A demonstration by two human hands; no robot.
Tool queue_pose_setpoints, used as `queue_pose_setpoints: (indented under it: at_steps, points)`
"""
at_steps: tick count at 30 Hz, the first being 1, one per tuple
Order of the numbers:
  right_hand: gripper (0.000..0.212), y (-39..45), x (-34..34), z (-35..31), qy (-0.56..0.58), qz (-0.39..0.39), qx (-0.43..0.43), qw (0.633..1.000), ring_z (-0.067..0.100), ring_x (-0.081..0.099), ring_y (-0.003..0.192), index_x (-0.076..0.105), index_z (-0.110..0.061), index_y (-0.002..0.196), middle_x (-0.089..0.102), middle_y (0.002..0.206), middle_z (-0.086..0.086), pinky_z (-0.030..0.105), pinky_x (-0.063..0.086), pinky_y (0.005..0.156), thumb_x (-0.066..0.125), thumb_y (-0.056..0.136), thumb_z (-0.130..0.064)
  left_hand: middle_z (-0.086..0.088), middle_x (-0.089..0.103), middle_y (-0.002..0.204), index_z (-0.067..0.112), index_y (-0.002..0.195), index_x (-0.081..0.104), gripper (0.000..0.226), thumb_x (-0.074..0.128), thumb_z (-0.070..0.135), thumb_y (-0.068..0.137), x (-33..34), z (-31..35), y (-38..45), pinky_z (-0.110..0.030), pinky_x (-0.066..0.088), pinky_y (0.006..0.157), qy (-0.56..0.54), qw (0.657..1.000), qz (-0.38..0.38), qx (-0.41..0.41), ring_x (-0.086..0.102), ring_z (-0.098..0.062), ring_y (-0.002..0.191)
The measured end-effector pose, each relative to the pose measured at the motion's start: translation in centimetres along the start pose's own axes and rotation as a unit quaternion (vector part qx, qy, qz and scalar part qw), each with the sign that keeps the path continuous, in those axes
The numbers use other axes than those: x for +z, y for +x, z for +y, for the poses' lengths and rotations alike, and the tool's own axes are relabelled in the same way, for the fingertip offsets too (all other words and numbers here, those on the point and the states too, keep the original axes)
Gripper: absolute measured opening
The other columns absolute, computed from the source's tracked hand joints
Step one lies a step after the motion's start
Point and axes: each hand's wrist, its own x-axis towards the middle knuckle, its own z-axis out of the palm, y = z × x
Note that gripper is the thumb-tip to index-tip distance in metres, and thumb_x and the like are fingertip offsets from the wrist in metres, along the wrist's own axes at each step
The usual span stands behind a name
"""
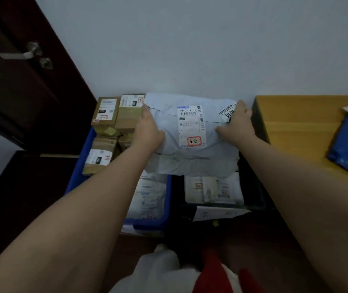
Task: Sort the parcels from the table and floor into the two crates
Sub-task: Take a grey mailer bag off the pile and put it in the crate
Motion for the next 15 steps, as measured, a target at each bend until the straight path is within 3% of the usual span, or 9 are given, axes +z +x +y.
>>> queue_pose_setpoints:
  at_steps: [2, 6, 9, 15]
  points:
    - [0.09, -0.1, 1.4, -0.2, -0.002, 0.003, 0.021, 1.0, 0.037, 0.043, 0.123, 0.018, -0.013, 0.147, 0.031, 0.139, 0.017, 0.05, 0.042, 0.102, 0.073, 0.076, -0.016, -0.015, 0.029, 0.152, 0.018, 0.155, 0.0, 0.089, 0.059, 0.008, 0.09, 0.3, -1.4, 1.0, -0.039, 0.036, 0.107, 0.006, 0.999, -0.044, 0.03, 0.038, -0.033, 0.134]
    - [0.081, 0.0, 1.7, 1.9, -0.04, 0.012, 0.07, 0.997, 0.039, 0.043, 0.124, 0.024, -0.015, 0.143, 0.039, 0.139, 0.015, 0.05, 0.041, 0.101, 0.073, 0.078, -0.017, -0.012, 0.032, 0.152, 0.02, 0.155, 0.01, 0.077, 0.054, 0.008, 0.093, 2.7, -1.8, 2.3, -0.033, 0.035, 0.106, 0.029, 0.986, -0.141, 0.085, 0.041, -0.031, 0.132]
    - [0.076, 0.7, 1.1, 4.4, -0.038, 0.003, 0.105, 0.994, 0.037, 0.042, 0.124, 0.027, -0.015, 0.142, 0.04, 0.139, 0.014, 0.049, 0.041, 0.102, 0.071, 0.081, -0.016, -0.016, 0.038, 0.146, 0.02, 0.155, 0.01, 0.075, 0.053, 0.011, 0.094, 5.5, -1.1, 2.8, -0.032, 0.037, 0.103, 0.047, 0.971, -0.218, 0.08, 0.044, -0.031, 0.128]
    - [0.063, 3.0, 0.7, 10.5, -0.046, -0.076, 0.133, 0.987, 0.034, 0.049, 0.119, 0.039, -0.009, 0.139, 0.037, 0.14, 0.017, 0.037, 0.042, 0.098, 0.069, 0.084, -0.018, -0.018, 0.044, 0.131, 0.017, 0.151, 0.018, 0.064, 0.049, 0.012, 0.095, 11.3, 0.9, 3.0, -0.029, 0.037, 0.084, 0.075, 0.96, -0.266, 0.054, 0.048, -0.03, 0.111]
